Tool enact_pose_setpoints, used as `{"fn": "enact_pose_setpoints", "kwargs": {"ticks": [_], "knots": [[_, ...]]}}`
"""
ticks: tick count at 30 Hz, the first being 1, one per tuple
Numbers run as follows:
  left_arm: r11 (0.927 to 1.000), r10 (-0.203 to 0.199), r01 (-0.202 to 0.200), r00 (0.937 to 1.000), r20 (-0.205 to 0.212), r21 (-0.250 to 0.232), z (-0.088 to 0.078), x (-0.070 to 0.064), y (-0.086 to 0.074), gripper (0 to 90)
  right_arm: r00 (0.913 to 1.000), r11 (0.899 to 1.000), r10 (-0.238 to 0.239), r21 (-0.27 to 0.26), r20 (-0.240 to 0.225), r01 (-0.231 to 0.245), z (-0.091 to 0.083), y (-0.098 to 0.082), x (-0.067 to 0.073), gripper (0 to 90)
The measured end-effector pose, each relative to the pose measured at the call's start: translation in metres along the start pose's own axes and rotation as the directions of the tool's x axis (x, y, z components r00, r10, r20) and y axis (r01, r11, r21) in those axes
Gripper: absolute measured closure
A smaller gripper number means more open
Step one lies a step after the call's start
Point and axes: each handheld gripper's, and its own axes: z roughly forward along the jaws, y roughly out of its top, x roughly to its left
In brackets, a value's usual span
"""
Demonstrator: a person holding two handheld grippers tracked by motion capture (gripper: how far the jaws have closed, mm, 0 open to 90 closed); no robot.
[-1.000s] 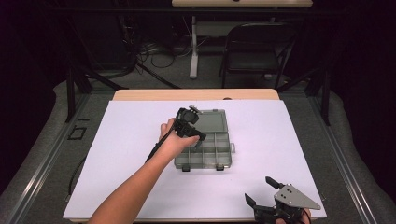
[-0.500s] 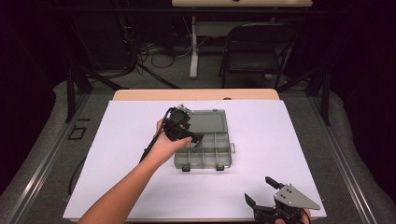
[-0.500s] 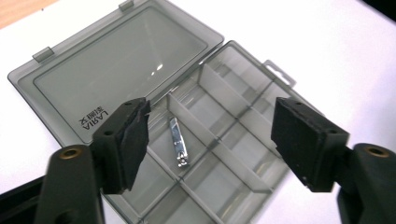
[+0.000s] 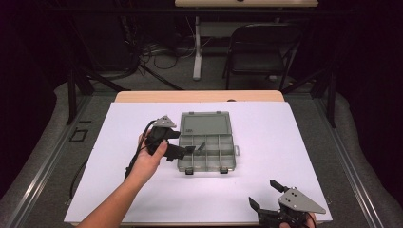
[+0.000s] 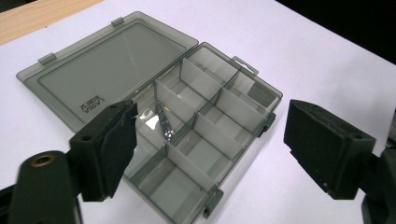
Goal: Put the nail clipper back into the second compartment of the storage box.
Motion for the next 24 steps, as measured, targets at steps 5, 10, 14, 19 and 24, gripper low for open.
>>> {"fn": "enact_pose_setpoints", "kwargs": {"ticks": [5,10,14,19,24], "knots": [[0.9976,0.013,-0.014,0.9996,-0.024,-0.068,-0.020,0.000,-0.018,16.8,1.0000,1.000,0.003,0.007,0.002,-0.003,0.000,0.000,0.000,11.6],[0.9933,0.024,-0.029,0.9988,-0.043,-0.112,-0.037,-0.002,-0.037,16.7,1.0000,1.000,0.005,0.002,0.003,-0.005,0.000,0.000,0.000,11.6],[0.9901,0.021,-0.028,0.9984,-0.053,-0.138,-0.051,-0.001,-0.054,16.4,1.0000,1.000,0.003,0.004,0.003,-0.003,0.000,0.000,0.000,11.6],[0.9867,0.012,-0.023,0.9975,-0.070,-0.161,-0.063,-0.001,-0.074,16.4,1.0000,1.000,0.004,-0.001,0.004,-0.004,0.000,0.000,0.000,11.6],[0.9836,0.001,-0.020,0.9944,-0.105,-0.179,-0.075,-0.001,-0.093,16.2,1.0000,1.000,0.002,0.010,0.004,-0.002,0.000,0.000,0.000,11.6]]}}
